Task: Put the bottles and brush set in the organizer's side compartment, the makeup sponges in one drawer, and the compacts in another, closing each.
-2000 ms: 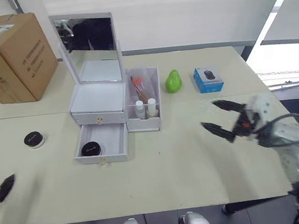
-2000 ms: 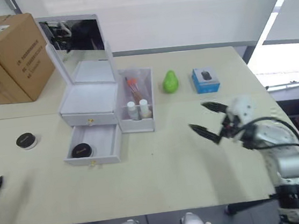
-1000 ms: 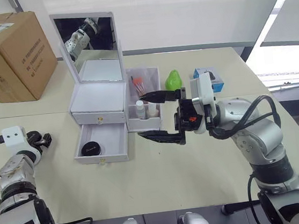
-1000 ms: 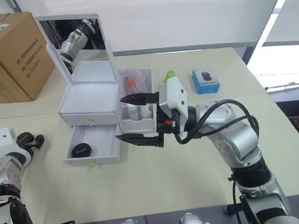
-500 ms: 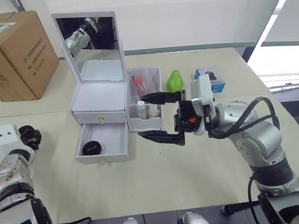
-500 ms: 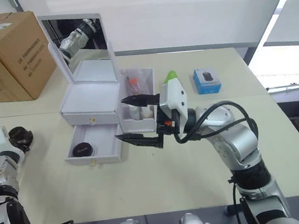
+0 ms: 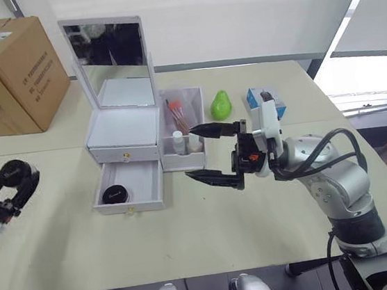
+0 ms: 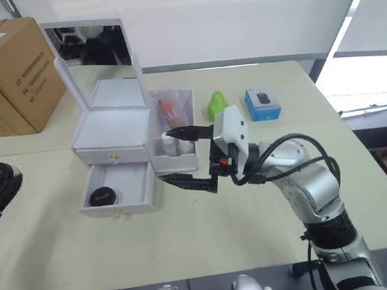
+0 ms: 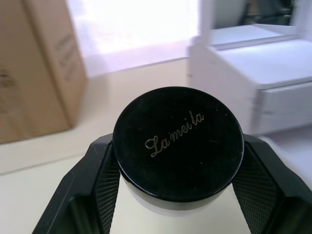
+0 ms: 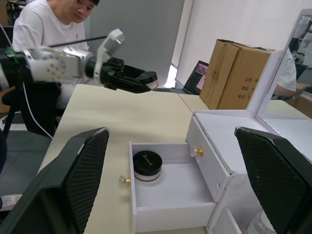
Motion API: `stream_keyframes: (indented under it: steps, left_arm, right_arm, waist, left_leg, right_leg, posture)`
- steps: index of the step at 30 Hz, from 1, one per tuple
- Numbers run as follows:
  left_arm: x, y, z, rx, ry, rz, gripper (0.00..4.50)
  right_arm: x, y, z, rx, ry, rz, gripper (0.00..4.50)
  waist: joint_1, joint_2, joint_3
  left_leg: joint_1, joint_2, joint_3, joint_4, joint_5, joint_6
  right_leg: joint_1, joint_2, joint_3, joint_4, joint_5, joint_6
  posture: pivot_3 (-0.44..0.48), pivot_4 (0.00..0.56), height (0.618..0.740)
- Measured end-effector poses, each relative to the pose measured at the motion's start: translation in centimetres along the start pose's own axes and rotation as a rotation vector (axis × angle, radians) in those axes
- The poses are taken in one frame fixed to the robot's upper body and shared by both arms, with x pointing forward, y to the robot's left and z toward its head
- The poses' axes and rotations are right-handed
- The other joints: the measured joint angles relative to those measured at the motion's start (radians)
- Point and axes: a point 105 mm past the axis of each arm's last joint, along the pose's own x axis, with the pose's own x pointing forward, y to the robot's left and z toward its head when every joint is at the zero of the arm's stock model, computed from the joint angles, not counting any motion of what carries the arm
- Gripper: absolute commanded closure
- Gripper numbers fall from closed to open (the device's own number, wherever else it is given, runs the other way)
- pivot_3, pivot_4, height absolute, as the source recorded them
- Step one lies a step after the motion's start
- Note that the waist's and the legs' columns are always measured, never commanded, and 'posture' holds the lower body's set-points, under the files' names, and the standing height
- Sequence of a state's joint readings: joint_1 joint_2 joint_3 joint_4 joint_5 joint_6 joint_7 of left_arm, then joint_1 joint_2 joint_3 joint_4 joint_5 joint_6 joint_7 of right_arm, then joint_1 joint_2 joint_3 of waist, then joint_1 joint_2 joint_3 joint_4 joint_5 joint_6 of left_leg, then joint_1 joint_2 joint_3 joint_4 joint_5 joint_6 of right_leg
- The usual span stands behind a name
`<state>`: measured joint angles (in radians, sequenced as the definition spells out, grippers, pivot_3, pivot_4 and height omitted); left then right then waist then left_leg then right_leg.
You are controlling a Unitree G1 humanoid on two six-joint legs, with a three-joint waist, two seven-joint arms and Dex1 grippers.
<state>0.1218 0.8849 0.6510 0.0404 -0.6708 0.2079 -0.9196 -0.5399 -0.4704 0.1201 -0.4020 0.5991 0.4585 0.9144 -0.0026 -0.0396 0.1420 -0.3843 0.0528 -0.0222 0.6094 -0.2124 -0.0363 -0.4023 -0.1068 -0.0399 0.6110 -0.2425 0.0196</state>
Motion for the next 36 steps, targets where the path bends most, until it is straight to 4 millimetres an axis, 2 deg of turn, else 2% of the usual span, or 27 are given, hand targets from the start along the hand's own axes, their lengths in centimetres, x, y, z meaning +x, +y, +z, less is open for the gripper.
stream_keyframes:
  steps: [4,6,9,11,15,22,34,35,36]
  left_arm:
    - [1.0,-4.0,1.3,-0.006,0.053,-0.209,1.6]
    - [2.0,-5.9,1.1,-0.009,0.081,-0.302,1.6]
    - [4.6,-9.5,0.6,-0.022,0.071,-0.456,1.6]
    - [5.9,-10.7,-0.2,-0.003,0.089,-0.502,1.6]
    - [8.0,-11.4,-1.3,0.03,0.116,-0.537,1.6]
    - [10.0,-12.1,-2.6,0.06,0.143,-0.576,1.6]
    - [10.6,-13.1,-3.8,0.057,0.189,-0.629,1.6]
    - [10.7,-13.1,-3.7,0.054,0.185,-0.63,0.89]
    - [10.8,-13.1,-3.5,0.051,0.186,-0.631,0.65]
  right_arm:
    - [-0.1,-0.1,-0.1,0.002,0.007,0.001,0.0]
    - [-0.2,-0.2,-0.2,0.007,0.01,-0.002,0.0]
    - [-0.3,-0.3,-0.5,0.017,0.016,-0.009,0.0]
    - [-0.2,-0.4,-0.6,0.016,0.02,-0.013,0.0]
    - [-0.3,-0.4,-0.7,0.017,0.022,-0.019,0.0]
    - [-0.6,-0.3,-1.0,0.024,0.032,-0.044,0.0]
    - [-0.7,-0.1,-1.0,0.017,0.042,-0.066,0.0]
    - [-0.7,-0.1,-1.0,0.017,0.042,-0.068,0.0]
    - [-0.7,-0.2,-1.0,0.017,0.042,-0.072,0.0]
  waist:
    - [0.017,0.001,0.001]
    - [0.019,0.001,0.001]
    - [0.021,0.002,0.001]
    - [0.016,0.002,0.001]
    - [0.012,0.002,0.001]
    - [0.012,0.002,0.001]
    - [0.015,0.001,0.0]
    - [0.015,0.001,0.0]
    - [0.015,0.001,0.0]
  left_leg:
    - [-0.002,-0.001,0.001,0.001,0.0,0.0]
    - [-0.002,-0.001,0.001,0.002,0.0,0.001]
    - [-0.003,-0.002,0.001,0.003,0.001,0.001]
    - [-0.003,-0.001,-0.002,0.005,0.001,0.001]
    - [0.0,0.0,-0.005,0.005,0.001,0.002]
    - [0.003,-0.001,-0.003,0.005,0.001,0.002]
    - [0.001,-0.001,-0.001,0.005,0.001,0.002]
    - [0.001,-0.001,-0.001,0.005,0.001,0.002]
    - [0.001,-0.001,-0.001,0.005,0.001,0.002]
  right_leg:
    - [0.0,0.0,0.0,0.0,0.0,0.0]
    - [0.0,0.0,0.0,0.0,0.0,0.0]
    - [0.002,0.001,0.001,0.0,0.004,0.006]
    - [0.004,0.005,0.003,0.001,0.005,0.008]
    - [0.005,0.012,0.009,0.0,0.005,0.007]
    - [0.003,0.016,0.019,0.0,0.005,0.007]
    - [0.001,0.017,0.025,0.001,0.005,0.007]
    - [0.001,0.017,0.025,0.001,0.005,0.007]
    - [0.001,0.017,0.025,0.001,0.006,0.008]
  posture:
    - [0.0,0.15,0.728]
    - [0.0,0.15,0.728]
    - [0.0,0.15,0.728]
    - [0.0,0.15,0.728]
    - [0.0,0.15,0.728]
    - [0.0,0.15,0.728]
    - [0.0,0.15,0.728]
    - [0.0,0.15,0.728]
    - [0.0,0.15,0.728]
